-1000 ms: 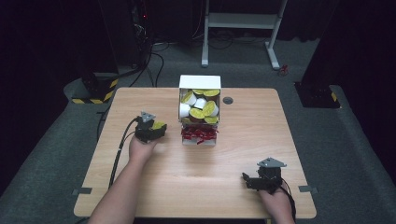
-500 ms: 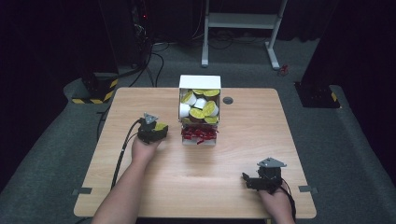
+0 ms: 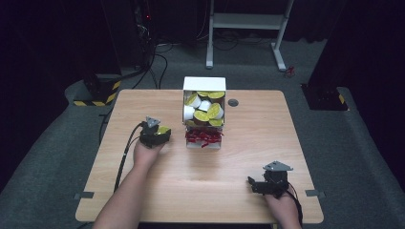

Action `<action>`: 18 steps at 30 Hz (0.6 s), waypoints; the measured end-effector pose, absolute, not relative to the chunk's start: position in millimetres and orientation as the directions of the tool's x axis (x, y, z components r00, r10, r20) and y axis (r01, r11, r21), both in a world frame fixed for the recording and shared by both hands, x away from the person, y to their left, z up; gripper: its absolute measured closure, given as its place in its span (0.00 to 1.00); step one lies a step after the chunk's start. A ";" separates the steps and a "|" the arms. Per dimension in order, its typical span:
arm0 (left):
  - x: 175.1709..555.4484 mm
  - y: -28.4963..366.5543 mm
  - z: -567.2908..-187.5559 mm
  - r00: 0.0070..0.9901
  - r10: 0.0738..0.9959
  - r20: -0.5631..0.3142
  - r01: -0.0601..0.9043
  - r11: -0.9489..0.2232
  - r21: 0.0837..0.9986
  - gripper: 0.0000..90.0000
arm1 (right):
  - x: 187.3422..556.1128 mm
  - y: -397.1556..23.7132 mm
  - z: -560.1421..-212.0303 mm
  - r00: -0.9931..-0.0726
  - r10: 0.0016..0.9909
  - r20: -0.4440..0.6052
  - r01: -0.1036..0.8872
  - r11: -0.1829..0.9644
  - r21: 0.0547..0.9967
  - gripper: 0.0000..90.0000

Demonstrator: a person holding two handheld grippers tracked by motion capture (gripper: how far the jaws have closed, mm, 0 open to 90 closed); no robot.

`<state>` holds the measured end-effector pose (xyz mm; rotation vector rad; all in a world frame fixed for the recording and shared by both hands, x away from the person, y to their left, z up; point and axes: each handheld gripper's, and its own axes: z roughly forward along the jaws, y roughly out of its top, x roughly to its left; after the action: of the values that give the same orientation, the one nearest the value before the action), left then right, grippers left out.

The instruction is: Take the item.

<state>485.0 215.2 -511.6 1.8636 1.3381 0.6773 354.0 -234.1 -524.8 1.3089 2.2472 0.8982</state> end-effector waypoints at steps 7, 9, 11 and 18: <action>485.7 217.5 -510.9 0.313 0.950 -0.019 0.571 -0.173 0.802 0.33 | 354.1 -234.3 -524.9 -0.491 0.871 -0.015 0.621 0.362 0.695 0.09; 485.6 218.0 -510.3 0.318 0.948 -0.023 0.572 -0.173 0.802 0.30 | 354.1 -234.3 -524.9 -0.491 0.871 -0.015 0.621 0.362 0.695 0.09; 485.5 218.6 -509.2 0.320 0.947 -0.031 0.570 -0.167 0.804 0.28 | 354.1 -234.3 -524.9 -0.491 0.871 -0.015 0.621 0.362 0.695 0.09; 482.0 221.6 -498.5 0.332 0.942 -0.049 0.552 -0.151 0.820 0.27 | 354.1 -234.3 -524.9 -0.491 0.871 -0.015 0.621 0.362 0.695 0.09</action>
<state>482.0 221.6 -498.5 1.8207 1.3247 0.6343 354.1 -234.3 -524.9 1.3041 2.2474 0.8975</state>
